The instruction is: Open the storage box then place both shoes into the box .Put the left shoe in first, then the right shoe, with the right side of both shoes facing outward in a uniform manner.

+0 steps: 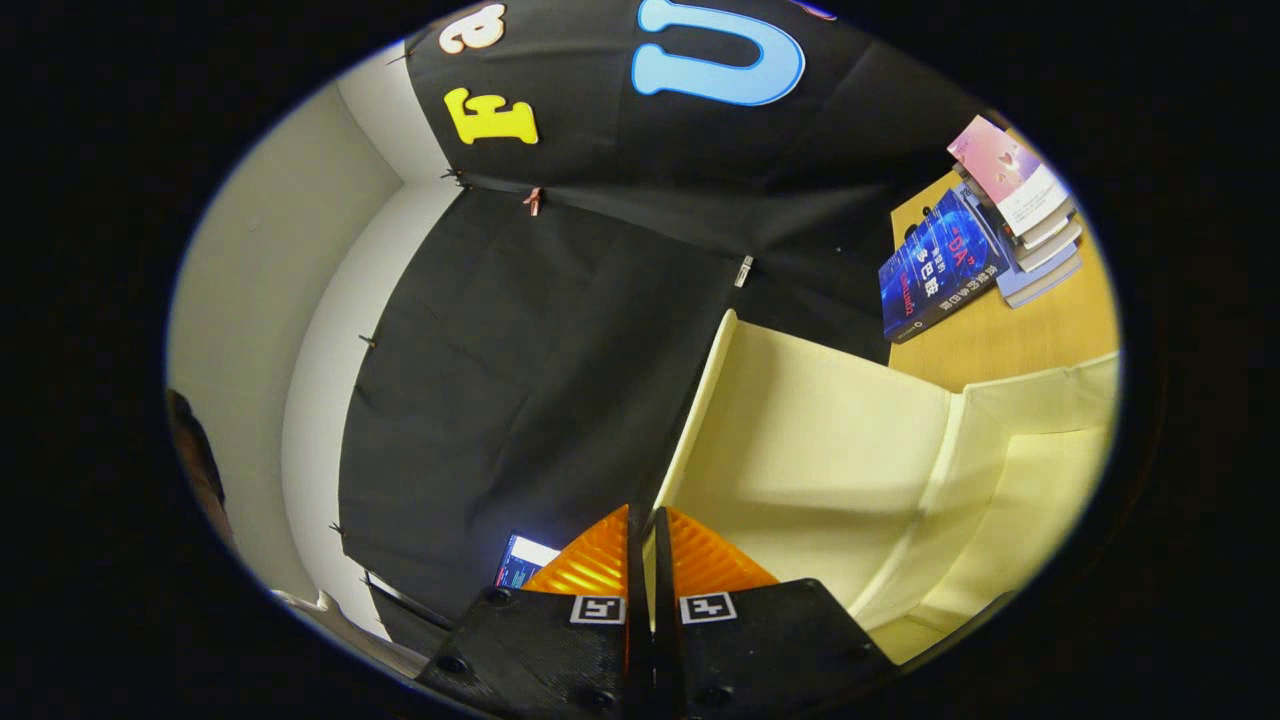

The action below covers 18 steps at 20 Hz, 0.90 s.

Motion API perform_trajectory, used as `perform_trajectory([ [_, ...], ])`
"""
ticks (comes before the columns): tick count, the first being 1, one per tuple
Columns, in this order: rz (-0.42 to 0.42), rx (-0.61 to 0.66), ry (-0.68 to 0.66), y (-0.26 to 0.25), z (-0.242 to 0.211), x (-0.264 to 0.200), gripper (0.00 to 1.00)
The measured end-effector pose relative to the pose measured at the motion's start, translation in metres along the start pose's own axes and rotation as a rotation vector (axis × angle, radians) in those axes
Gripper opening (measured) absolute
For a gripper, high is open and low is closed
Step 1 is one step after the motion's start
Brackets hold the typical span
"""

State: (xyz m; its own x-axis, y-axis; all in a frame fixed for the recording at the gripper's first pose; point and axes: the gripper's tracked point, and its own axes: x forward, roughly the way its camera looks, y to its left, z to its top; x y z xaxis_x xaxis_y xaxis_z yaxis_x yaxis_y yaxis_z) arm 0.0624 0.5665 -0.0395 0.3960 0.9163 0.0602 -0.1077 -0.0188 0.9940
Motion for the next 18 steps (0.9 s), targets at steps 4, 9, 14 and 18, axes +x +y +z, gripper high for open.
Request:
perform_trajectory([
  [4, -0.021, 0.003, 0.016, -0.008, -0.007, 0.014, 0.18],
  [9, -0.059, 0.005, 0.007, -0.021, -0.002, 0.014, 0.54],
  [14, -0.167, -0.099, -0.019, -0.041, 0.001, -0.011, 0.84],
  [18, -0.308, -0.261, -0.076, -0.056, 0.011, -0.059, 0.88],
])
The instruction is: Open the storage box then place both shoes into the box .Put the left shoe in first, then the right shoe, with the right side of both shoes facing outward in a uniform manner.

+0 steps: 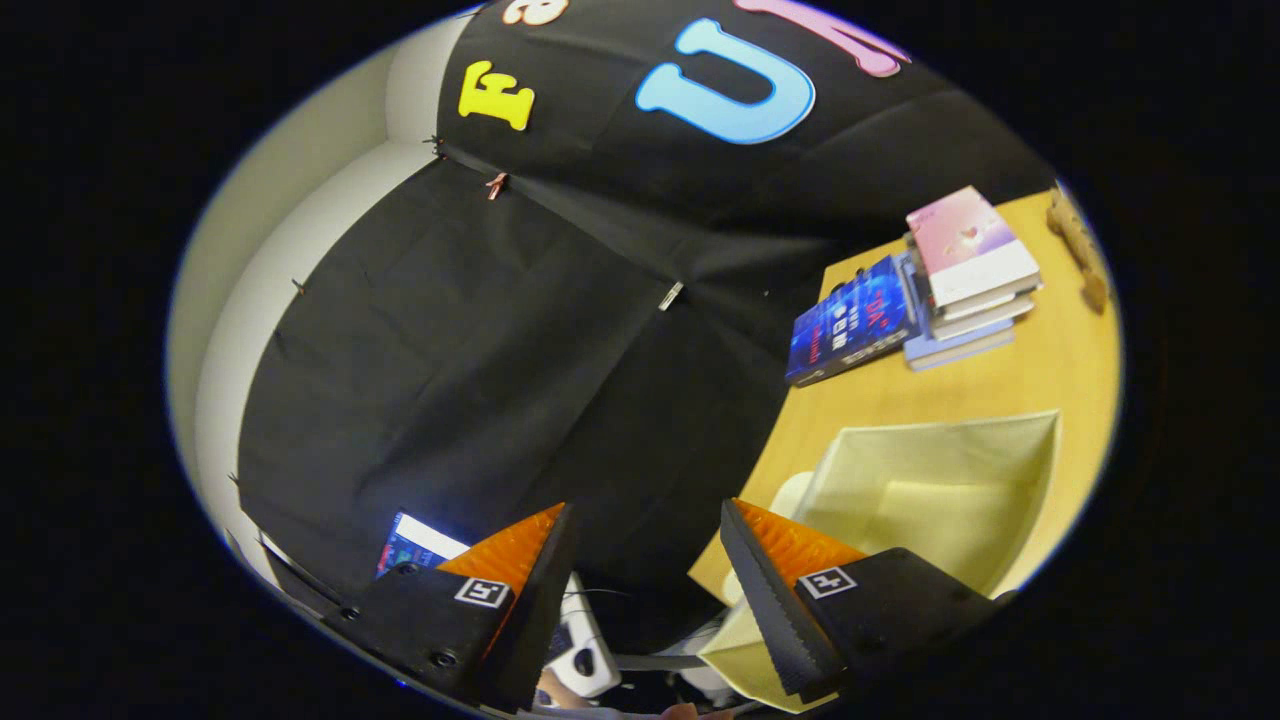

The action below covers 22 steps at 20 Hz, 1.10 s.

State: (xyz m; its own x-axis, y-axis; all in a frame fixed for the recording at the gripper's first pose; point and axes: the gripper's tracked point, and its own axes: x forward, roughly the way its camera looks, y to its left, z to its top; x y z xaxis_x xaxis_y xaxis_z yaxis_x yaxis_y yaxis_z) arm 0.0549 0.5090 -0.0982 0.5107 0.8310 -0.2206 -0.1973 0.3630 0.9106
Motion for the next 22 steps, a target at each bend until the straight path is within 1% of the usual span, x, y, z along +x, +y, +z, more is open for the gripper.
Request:
perform_trajectory([
  [1, -0.045, -0.033, -0.015, -0.010, 0.002, -0.013, 0.91],
  [2, -0.090, -0.070, -0.031, -0.022, 0.004, -0.029, 0.97],
  [4, -0.202, -0.155, -0.062, -0.049, 0.009, -0.063, 0.97],
  [7, -0.406, -0.253, -0.089, -0.096, 0.013, -0.126, 0.97],
  [9, -0.484, -0.280, -0.095, -0.113, 0.009, -0.160, 0.97],
  [11, -0.581, -0.296, -0.109, -0.136, 0.004, -0.197, 0.97],
  [14, -0.762, -0.328, -0.050, -0.187, -0.025, -0.243, 0.97],
  [16, -0.865, -0.321, 0.015, -0.221, -0.050, -0.268, 0.98],
  [19, -0.978, -0.312, 0.120, -0.262, -0.086, -0.297, 0.98],
  [22, -1.070, -0.356, 0.229, -0.297, -0.111, -0.312, 0.97],
])
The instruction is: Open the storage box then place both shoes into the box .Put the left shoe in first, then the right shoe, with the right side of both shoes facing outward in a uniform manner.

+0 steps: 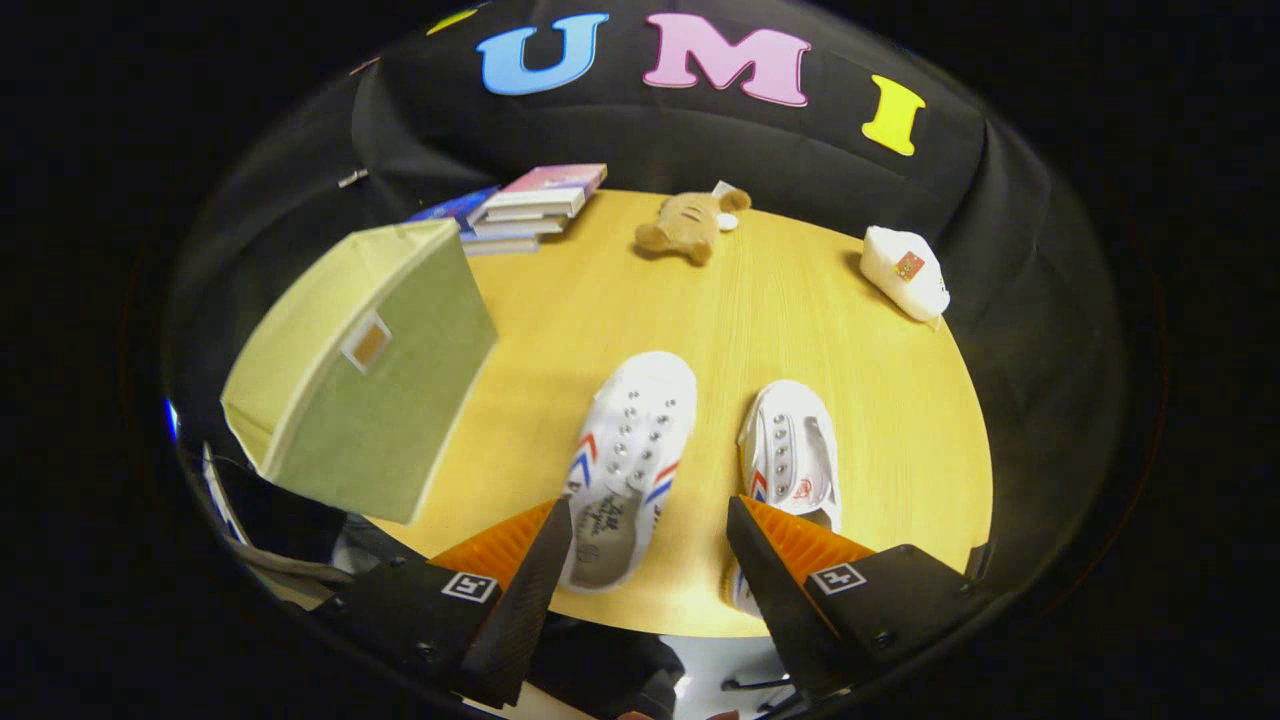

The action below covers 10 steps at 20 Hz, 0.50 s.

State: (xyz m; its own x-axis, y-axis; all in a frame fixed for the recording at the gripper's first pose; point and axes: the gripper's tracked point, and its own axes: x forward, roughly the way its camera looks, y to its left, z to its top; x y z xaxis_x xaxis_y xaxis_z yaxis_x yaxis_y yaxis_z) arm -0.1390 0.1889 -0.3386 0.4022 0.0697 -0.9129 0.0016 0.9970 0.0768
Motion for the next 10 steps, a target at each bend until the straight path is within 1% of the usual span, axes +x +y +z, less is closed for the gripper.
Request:
perform_trajectory([
  [5, -0.073, -0.101, 0.119, -0.013, -0.032, 0.038, 0.92],
  [6, -0.091, -0.117, 0.125, -0.016, -0.032, 0.043, 0.90],
  [7, -0.108, -0.124, 0.121, -0.019, -0.031, 0.050, 0.90],
  [10, -0.129, -0.105, 0.096, -0.019, -0.026, 0.063, 0.85],
])
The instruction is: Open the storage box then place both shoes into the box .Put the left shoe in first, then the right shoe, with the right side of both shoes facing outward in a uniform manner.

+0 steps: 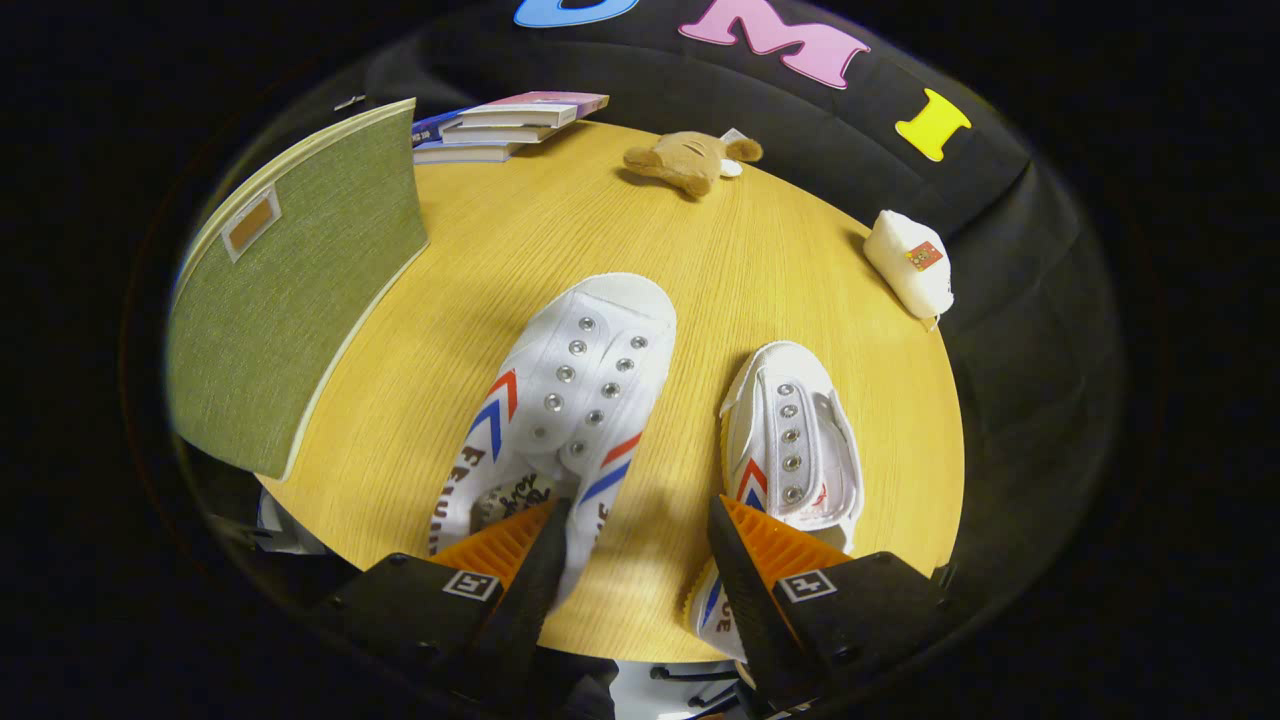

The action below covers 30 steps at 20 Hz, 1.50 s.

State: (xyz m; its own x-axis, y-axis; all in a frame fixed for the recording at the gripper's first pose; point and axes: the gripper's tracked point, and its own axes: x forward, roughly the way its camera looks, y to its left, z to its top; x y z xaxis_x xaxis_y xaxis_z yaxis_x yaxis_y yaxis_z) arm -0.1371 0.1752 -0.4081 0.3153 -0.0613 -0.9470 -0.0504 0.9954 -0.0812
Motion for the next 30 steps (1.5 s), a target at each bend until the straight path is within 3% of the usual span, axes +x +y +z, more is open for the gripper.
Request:
perform_trajectory([
  [7, 0.007, 0.068, -0.173, 0.005, 0.018, 0.010, 0.79],
  [9, 0.085, 0.090, -0.162, 0.020, 0.015, 0.014, 0.67],
  [10, 0.106, 0.114, -0.152, 0.022, 0.016, 0.011, 0.46],
  [11, 0.129, 0.129, -0.142, 0.024, 0.015, 0.011, 0.34],
  [14, 0.181, 0.192, -0.128, 0.024, 0.017, 0.009, 0.14],
  [16, 0.216, 0.216, -0.141, 0.025, 0.022, 0.003, 0.06],
  [25, 0.303, 0.280, -0.226, 0.027, 0.070, -0.039, 0.05],
  [30, 0.348, 0.289, -0.306, 0.026, 0.116, -0.088, 0.06],
])
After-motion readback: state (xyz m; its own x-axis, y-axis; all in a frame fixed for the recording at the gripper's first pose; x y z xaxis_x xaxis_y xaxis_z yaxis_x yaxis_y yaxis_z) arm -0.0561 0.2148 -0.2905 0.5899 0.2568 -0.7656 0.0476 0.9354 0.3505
